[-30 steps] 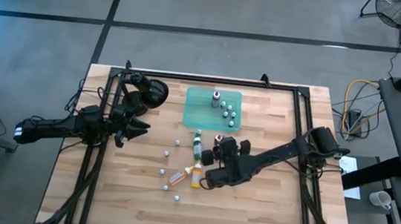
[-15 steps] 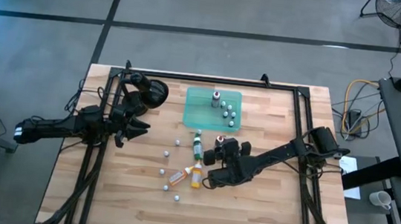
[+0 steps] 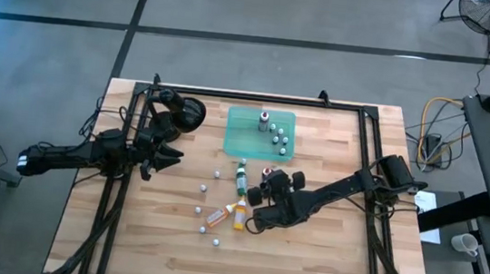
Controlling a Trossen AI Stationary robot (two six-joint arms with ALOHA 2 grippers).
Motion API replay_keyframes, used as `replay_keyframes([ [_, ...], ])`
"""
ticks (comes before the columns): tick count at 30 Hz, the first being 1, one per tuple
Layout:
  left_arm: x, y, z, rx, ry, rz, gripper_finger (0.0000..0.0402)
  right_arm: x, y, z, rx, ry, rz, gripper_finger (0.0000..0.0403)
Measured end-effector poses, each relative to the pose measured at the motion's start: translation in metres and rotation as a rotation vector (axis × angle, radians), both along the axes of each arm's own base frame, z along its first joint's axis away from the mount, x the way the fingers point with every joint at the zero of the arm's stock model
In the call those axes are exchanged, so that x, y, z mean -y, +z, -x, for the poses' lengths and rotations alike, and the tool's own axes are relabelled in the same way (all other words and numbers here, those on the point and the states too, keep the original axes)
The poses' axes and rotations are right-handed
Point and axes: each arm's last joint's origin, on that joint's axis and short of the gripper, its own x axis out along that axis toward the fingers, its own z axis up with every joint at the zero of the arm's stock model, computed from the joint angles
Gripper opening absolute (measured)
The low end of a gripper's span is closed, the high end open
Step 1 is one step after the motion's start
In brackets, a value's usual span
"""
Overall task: Pick & Place food coloring
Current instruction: Put the big orange food coloring bottle into the bin
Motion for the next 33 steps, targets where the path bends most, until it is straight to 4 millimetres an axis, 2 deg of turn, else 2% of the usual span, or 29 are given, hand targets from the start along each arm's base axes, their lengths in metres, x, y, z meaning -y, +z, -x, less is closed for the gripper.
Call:
replay_keyframes([
  [20,0.000,0.000,0.000,0.000,0.001,0.000,0.0106,-0.001,-0.001,-0.001,-0.095,0.071,0.017,0.0213],
  [29,0.000,0.000,0.000,0.000,0.001,0.000,0.0106,-0.005,0.017,-0.013,-0.172,0.166,0.064,0.0243],
  [33,0.000,0.000,0.000,0.000,0.001,0.000,0.0106,0.001,0.029,-0.017,-0.179,0.170,-0.075,0.0253],
])
